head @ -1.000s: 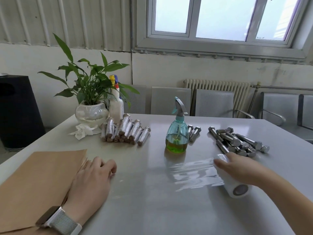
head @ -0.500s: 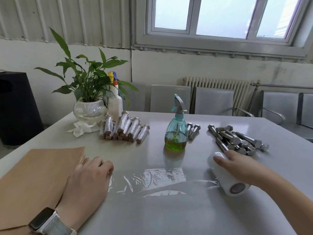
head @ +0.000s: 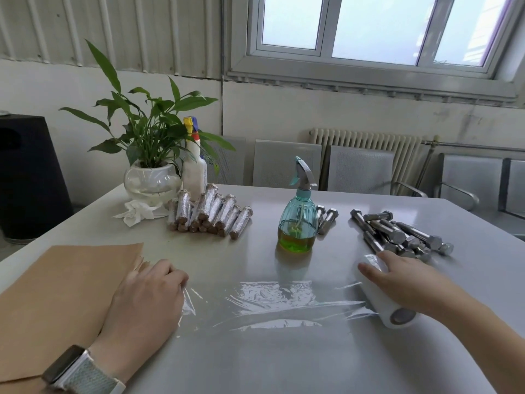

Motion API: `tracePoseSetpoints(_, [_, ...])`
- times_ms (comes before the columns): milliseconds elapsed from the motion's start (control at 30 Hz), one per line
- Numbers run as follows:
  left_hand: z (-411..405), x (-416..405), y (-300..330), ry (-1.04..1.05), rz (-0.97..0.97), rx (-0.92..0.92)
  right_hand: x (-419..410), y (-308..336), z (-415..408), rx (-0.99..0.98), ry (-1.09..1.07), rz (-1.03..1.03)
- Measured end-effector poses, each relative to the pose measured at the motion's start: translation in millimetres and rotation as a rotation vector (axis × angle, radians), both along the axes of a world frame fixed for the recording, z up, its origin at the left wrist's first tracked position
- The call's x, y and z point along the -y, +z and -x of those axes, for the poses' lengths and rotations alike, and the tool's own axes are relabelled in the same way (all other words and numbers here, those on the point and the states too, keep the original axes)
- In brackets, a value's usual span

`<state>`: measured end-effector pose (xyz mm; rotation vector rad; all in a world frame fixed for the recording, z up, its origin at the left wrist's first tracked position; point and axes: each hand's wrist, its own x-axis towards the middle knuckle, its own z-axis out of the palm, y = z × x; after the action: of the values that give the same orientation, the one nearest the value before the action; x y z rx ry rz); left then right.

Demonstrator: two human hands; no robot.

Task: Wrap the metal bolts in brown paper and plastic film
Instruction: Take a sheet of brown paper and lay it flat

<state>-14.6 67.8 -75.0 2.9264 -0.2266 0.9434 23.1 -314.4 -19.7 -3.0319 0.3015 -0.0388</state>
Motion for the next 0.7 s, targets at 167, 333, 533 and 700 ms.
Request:
tracePoseSetpoints(167, [0.1,0.7,0.4,0.01,-0.023,0.002,-1.2,-0.2,1.2,0.005,-0.005,-0.013])
tracePoseSetpoints(333, [0.5,0.0,-0.8,0.045,-0.067,-0.005,-1.1,-1.4,-0.3,0.001,-0.024,0.011])
tracePoseSetpoints(533, [1.6,0.0,-2.4,0.085,-0.159,-0.036,-3.2,-1.4,-1.3,-0.044,0.004,0.028])
tracePoseSetpoints(700, [-0.2,-0.4,-5.1,0.083,-0.202,-0.003,-2.0,1.0,-0.8,-0.043,-0.02,-0.008])
